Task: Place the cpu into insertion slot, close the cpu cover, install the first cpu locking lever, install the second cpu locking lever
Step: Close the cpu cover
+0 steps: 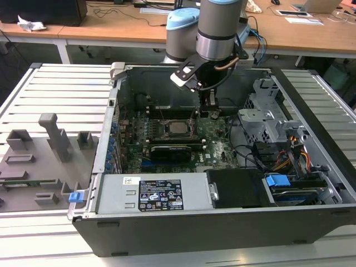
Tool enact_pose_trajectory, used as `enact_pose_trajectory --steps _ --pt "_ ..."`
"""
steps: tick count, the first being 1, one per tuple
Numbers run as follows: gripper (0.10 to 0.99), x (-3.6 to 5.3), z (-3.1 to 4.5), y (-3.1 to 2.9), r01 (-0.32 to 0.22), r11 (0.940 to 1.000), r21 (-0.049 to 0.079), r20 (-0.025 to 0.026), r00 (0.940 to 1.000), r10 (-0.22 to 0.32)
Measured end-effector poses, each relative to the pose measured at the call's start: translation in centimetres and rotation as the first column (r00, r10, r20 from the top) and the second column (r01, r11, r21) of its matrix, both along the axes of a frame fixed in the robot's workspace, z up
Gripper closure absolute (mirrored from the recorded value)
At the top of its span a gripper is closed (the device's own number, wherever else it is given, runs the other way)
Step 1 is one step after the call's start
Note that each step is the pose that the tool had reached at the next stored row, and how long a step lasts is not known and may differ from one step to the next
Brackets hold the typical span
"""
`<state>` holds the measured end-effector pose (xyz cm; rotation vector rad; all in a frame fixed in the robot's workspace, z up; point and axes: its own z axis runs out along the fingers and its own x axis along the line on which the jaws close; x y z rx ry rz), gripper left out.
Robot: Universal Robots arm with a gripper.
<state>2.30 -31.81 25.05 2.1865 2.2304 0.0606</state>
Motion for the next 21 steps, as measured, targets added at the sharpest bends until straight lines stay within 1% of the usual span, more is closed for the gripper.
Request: enact_pose_trajectory --steps 3,9,12,16,20,21 --pt "0.980 -0.40 -0.02 0.00 0.000 1.0000 0.000 0.0000 1.0000 0.000" --pt "0.980 -1.66 -0.15 0.00 0.000 1.0000 0.000 0.0000 1.0000 0.000" --pt "0.980 -2.03 -0.25 0.00 0.000 1.0000 0.000 0.0001 1.0000 0.000" --pt "0.980 -2.50 -0.66 0.00 0.000 1.0000 0.000 0.0000 1.0000 0.000" --pt "0.980 -2.78 -1.12 0.00 0.000 1.0000 0.000 -0.0001 1.0000 0.000" --pt "0.980 -2.99 -1.20 0.00 0.000 1.0000 0.000 -0.0003 1.0000 0.000"
